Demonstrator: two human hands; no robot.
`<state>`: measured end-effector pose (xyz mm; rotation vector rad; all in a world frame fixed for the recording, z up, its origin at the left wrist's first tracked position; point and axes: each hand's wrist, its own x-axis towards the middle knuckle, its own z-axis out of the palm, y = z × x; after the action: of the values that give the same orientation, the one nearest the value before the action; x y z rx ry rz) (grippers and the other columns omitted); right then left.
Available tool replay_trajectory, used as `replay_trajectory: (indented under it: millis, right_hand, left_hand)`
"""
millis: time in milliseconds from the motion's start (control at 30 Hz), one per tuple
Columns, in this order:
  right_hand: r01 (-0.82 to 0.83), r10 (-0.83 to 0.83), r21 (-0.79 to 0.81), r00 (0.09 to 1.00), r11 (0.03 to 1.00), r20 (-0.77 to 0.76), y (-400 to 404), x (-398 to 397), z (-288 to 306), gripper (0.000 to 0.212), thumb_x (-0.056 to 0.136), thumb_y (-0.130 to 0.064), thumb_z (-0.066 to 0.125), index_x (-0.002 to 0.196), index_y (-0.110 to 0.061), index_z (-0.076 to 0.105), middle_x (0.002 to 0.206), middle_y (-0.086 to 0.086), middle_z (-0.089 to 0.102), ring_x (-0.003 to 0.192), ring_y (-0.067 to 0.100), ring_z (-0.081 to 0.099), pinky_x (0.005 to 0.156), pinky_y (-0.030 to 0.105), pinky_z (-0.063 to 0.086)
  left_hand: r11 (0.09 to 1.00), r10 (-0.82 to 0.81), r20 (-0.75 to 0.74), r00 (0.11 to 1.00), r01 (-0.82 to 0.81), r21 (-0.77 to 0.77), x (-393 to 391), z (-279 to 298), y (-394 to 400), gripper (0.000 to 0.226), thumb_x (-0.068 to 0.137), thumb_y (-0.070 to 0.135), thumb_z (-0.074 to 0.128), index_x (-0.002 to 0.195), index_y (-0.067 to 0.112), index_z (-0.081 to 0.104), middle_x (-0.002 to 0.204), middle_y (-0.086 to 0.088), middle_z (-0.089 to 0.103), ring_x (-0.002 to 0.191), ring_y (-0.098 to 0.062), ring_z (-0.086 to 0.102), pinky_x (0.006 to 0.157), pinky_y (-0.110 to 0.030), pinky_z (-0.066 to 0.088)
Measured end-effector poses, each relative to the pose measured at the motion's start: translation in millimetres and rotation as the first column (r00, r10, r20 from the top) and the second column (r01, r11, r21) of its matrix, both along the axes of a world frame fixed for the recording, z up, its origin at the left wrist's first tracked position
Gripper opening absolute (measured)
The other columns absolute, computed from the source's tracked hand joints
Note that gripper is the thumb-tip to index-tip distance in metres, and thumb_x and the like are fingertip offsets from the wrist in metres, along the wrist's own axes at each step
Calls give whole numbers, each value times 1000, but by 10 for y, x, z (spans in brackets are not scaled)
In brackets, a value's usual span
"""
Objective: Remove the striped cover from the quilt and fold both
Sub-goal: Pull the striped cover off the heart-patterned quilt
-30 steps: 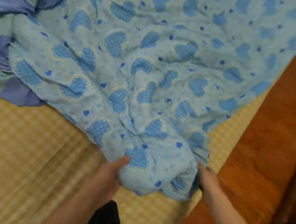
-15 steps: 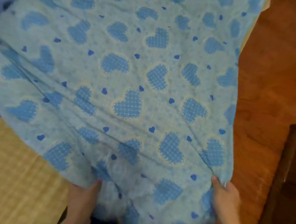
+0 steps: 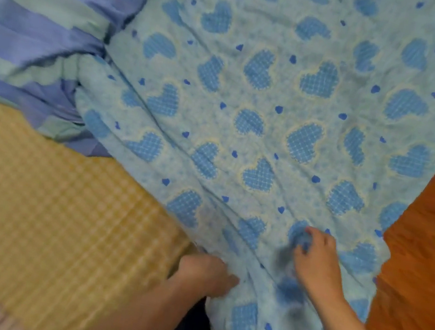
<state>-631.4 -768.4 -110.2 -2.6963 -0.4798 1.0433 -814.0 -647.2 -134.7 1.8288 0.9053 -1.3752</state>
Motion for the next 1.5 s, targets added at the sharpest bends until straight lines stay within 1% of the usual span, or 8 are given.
replay_trajectory:
  millis: [100,200,267,367,667,1133,1333,1500]
  right_hand:
    - [-262,271,122,961,957,-59,1045,-166,2,37,93,-17,56,130,-14,57,132,12,52,120,29,54,99,35,42]
    - [-485,504,247,863,839,-19,2005,-498,9,39,93,-20,57,131,-15,57,131,8,53,122,25,52,102,32,38]
    - [-598,620,316,784,736,38,2573,-809,11,41,92,-23,57,132,-16,56,132,5,51,123,24,50,103,33,38]
    - [-729,732,386,659,564,174,3320,-1373,-92,44,90,-23,57,133,-14,55,141,3,44,125,24,45,105,34,38]
    - [-805,749,-41,531,592,398,4532,-1995,-1014,95,89,-37,62,157,-19,-2,163,14,-3,147,39,10,116,54,20]
    - [-529,397,573,849,626,350,4617,-840,827,53,51,-12,46,89,-41,69,66,-21,67,66,-4,61,53,8,44]
    - [-726,671,372,682,578,290,4143,-700,386,42,60,-8,57,85,-40,65,72,-16,66,71,-5,62,62,13,44]
    - [-936,945,151,325,318,29,4007,-1090,-354,49,77,-21,71,120,-44,65,128,-14,60,121,17,56,103,24,36]
  left_hand:
    - [787,503,-113,857,-508,-350,-170,65,849,67,92,69,39,81,12,71,76,0,74,66,-16,70,59,-22,52]
    - [356,914,254,316,-925,-132,-669,-24,1871,33,97,36,51,78,13,66,78,-5,72,61,-19,66,58,-25,50]
    - [2,805,594,-3,-1000,-8,-1041,-183,2499,17,96,15,51,87,6,63,82,-16,68,69,-26,63,64,-34,50]
    - [-223,578,816,-28,-967,124,-1468,-395,3226,12,93,11,56,104,8,61,97,-16,70,88,-30,67,78,-39,54]
    - [-37,718,688,109,-980,194,-1288,-918,4308,72,93,63,48,135,5,55,136,-21,57,126,-39,52,107,-45,42]
    - [-60,369,612,700,-639,767,-2568,470,5519,32,99,15,43,130,7,50,130,-22,57,117,-45,58,96,-52,46]
    - [-332,486,852,194,-861,385,-2708,799,6401,52,98,14,52,147,5,40,142,-19,53,122,-33,58,81,-32,54]
    - [-34,520,842,143,-982,188,-1442,-99,4809,79,92,37,65,156,21,20,159,-17,16,145,-34,22,119,-38,20]
